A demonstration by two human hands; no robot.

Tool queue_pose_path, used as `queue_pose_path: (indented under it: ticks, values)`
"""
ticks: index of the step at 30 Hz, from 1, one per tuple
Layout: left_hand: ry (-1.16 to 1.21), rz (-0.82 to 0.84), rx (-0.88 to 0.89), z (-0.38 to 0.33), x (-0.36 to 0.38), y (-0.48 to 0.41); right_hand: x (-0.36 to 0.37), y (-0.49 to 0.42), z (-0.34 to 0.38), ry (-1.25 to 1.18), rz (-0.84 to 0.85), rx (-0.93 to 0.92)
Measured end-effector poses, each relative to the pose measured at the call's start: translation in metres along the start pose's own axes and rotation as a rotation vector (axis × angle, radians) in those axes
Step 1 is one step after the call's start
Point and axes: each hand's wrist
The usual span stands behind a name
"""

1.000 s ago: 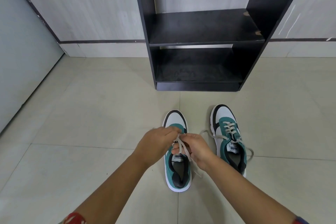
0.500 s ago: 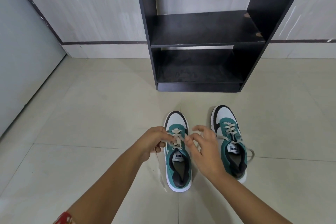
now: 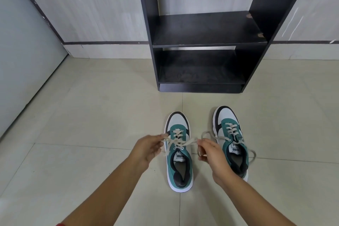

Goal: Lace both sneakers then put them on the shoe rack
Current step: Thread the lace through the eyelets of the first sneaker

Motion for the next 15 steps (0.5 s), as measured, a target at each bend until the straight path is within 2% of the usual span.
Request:
queue_pose_path:
  ticks: [3, 5, 7, 15]
  values:
    - [0.269, -0.065, -0.11, 0.014, -0.013, -0.004, -0.006, -0.004, -0.004, -0.373, 0.027, 0.184]
    - [0.296, -0.117, -0.108, 0.02, -0.019, -0.008, -0.008, -0.007, -0.005, -0.62, 0.048, 0.239]
    - [0.274, -0.158, -0.072, 0.023, -0.022, -0.012, -0.008, -0.01, -0.007, -0.732, 0.02, 0.264]
    - [0.263, -0.268, 0.069, 0.028, -0.023, -0.021, -0.005, -0.017, -0.012, -0.541, -0.101, 0.241]
Point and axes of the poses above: each hand's wrist, its own y-axis away from the middle knuckle, its own x-axis out of the palm, z = x × y, and after that the axes turned 8 degrees about y, right-handed
